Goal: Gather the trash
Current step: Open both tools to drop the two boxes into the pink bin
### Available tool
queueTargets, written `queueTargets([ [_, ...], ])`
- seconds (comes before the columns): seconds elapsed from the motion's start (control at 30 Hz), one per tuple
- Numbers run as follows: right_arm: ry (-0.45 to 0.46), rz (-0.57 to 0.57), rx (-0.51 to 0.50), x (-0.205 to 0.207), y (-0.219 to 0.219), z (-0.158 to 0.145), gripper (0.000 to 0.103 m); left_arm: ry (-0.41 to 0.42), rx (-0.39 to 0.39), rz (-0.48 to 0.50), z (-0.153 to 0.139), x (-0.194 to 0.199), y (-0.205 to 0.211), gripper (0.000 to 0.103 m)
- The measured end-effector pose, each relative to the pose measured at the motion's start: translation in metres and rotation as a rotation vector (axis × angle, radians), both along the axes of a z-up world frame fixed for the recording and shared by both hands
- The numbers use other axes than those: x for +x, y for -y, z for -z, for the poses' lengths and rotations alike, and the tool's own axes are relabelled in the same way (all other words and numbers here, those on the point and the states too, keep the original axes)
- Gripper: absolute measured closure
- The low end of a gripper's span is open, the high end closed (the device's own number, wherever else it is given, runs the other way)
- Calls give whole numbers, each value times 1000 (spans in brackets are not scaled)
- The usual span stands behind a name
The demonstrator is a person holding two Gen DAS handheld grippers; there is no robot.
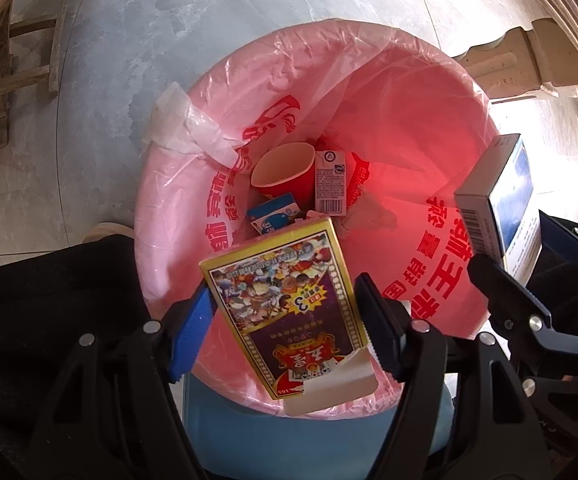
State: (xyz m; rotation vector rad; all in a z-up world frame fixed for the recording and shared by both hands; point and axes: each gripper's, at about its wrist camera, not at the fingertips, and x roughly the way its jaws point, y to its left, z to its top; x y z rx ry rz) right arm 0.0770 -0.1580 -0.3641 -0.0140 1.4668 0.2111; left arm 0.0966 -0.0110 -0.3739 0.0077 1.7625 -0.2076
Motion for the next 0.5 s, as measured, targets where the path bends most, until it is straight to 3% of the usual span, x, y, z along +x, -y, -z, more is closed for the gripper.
queueTargets([
  [0.23, -5, -12, -6, 0, -3, 2, 33, -20, 6, 0, 5, 1, -2, 34],
  [0.3, -5, -16, -4, 0, -5, 1, 33, -16, 10, 6, 4, 1, -2, 25],
  [0.5, -15, -13, -11, 0, -4, 3, 33, -1, 28, 15, 2, 1, -2, 24],
])
